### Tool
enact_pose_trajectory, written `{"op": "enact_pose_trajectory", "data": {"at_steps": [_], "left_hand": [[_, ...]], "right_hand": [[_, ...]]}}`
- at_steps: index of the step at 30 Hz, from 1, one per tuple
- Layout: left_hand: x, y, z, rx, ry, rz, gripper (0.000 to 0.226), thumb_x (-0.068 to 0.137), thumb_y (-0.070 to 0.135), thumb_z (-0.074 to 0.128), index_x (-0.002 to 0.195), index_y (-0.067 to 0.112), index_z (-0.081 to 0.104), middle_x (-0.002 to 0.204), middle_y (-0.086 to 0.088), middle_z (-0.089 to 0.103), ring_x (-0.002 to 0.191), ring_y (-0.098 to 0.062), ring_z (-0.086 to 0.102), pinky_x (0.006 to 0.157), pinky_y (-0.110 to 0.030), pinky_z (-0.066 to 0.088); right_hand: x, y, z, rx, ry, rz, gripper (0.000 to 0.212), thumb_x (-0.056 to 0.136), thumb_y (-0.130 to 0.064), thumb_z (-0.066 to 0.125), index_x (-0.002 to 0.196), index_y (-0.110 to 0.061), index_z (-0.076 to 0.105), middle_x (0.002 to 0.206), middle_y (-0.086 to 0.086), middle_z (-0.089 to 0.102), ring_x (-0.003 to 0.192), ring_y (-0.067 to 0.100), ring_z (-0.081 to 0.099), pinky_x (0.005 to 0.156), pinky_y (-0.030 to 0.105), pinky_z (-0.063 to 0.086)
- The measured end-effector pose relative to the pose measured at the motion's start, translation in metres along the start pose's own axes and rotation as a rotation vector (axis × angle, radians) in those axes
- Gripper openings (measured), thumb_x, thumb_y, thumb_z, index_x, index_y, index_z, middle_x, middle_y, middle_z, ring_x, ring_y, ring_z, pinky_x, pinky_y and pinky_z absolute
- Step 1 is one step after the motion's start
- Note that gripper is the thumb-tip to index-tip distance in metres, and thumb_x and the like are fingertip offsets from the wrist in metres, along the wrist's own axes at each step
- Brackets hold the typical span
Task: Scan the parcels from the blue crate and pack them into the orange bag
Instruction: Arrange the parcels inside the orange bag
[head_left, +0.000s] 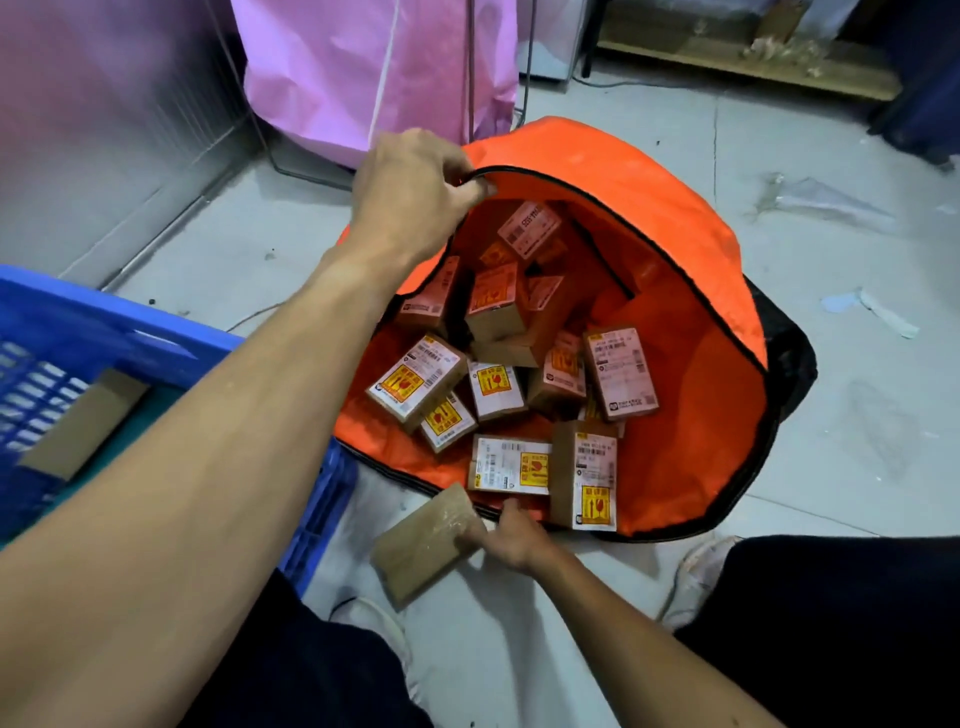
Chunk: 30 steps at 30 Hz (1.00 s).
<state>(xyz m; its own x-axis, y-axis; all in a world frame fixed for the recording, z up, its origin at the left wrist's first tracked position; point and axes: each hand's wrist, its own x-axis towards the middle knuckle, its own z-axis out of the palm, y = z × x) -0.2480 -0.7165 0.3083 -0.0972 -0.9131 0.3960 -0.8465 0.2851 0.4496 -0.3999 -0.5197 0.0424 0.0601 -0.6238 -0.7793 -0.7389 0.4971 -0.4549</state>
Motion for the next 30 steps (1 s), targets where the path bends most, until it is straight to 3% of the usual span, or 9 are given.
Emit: {"op": "enact_pose_trajectory", "data": {"at_steps": [3,5,9,11,14,19,23,27,30], "left_hand": [[-0.010,0.002,0.000,0.061,-0.048,0.030,0.040,0.083,0.045,0.055,0.103,0.019,0.079,0.101,-0.008,0.077,0.101,-0.036,0.068,0.083,-0.045,0.051],[-0.016,0.001,0.001,0.121,-0.063,0.039,0.033,0.087,0.034,0.056,0.105,0.018,0.077,0.106,-0.012,0.074,0.105,-0.041,0.064,0.084,-0.049,0.051],[-0.028,-0.003,0.005,0.128,-0.085,0.042,0.025,0.097,0.026,0.059,0.115,0.024,0.077,0.110,-0.014,0.065,0.108,-0.040,0.060,0.086,-0.046,0.045],[-0.030,-0.003,0.005,0.105,-0.086,0.030,0.027,0.098,0.028,0.060,0.120,0.028,0.076,0.109,-0.013,0.064,0.108,-0.038,0.061,0.087,-0.046,0.046],[-0.029,0.000,0.003,0.085,-0.086,0.027,0.028,0.098,0.031,0.060,0.121,0.032,0.076,0.109,-0.011,0.064,0.108,-0.035,0.061,0.088,-0.045,0.047],[-0.030,0.002,0.006,0.037,-0.077,0.037,0.027,0.098,0.030,0.060,0.120,0.033,0.076,0.108,-0.008,0.072,0.108,-0.034,0.063,0.085,-0.041,0.045],[-0.031,-0.004,0.009,-0.034,-0.078,0.029,0.025,0.100,0.030,0.060,0.120,0.034,0.075,0.097,-0.009,0.075,0.099,-0.037,0.064,0.080,-0.040,0.046],[-0.028,-0.009,0.009,-0.041,-0.104,0.016,0.026,0.100,0.032,0.060,0.121,0.035,0.075,0.101,-0.005,0.078,0.102,-0.034,0.066,0.084,-0.042,0.051],[-0.023,-0.011,0.002,-0.069,-0.090,0.001,0.025,0.099,0.033,0.060,0.118,0.035,0.076,0.096,-0.003,0.079,0.101,-0.032,0.068,0.086,-0.044,0.052]], "right_hand": [[0.005,-0.001,0.008,0.293,-0.016,0.059,0.105,0.084,-0.061,0.073,0.156,-0.001,0.026,0.157,0.014,0.042,0.136,0.028,0.048,0.103,0.032,0.042],[0.009,-0.003,0.013,0.369,-0.015,0.078,0.093,0.085,-0.054,0.075,0.152,-0.003,0.034,0.150,0.011,0.048,0.122,0.021,0.051,0.096,0.029,0.040],[0.015,-0.006,0.024,0.404,-0.008,0.082,0.082,0.081,-0.048,0.080,0.142,-0.006,0.044,0.126,0.002,0.054,0.111,0.016,0.053,0.094,0.029,0.045],[0.017,-0.010,0.026,0.401,0.005,0.071,0.088,0.077,-0.047,0.083,0.144,-0.007,0.044,0.128,0.002,0.054,0.112,0.017,0.054,0.100,0.031,0.046],[0.019,-0.020,0.024,0.323,-0.052,0.036,0.081,0.076,-0.047,0.084,0.139,-0.009,0.050,0.126,0.001,0.057,0.109,0.016,0.056,0.093,0.028,0.045],[0.019,-0.030,0.029,0.182,-0.093,0.024,0.055,0.060,-0.054,0.087,0.101,-0.023,0.067,0.116,0.000,0.067,0.104,0.017,0.064,0.088,0.027,0.052],[0.041,-0.019,0.041,0.212,-0.088,0.040,0.095,0.043,-0.071,0.082,0.121,-0.017,0.070,0.123,0.003,0.065,0.108,0.020,0.064,0.096,0.034,0.055],[0.026,-0.022,0.033,0.234,-0.150,0.040,0.079,0.051,-0.068,0.085,0.113,-0.019,0.073,0.109,-0.004,0.073,0.099,0.012,0.069,0.092,0.031,0.057],[0.005,-0.021,0.014,0.280,-0.127,-0.005,0.051,0.069,-0.063,0.082,0.095,-0.021,0.073,0.094,-0.006,0.071,0.088,0.009,0.066,0.071,0.022,0.050]]}}
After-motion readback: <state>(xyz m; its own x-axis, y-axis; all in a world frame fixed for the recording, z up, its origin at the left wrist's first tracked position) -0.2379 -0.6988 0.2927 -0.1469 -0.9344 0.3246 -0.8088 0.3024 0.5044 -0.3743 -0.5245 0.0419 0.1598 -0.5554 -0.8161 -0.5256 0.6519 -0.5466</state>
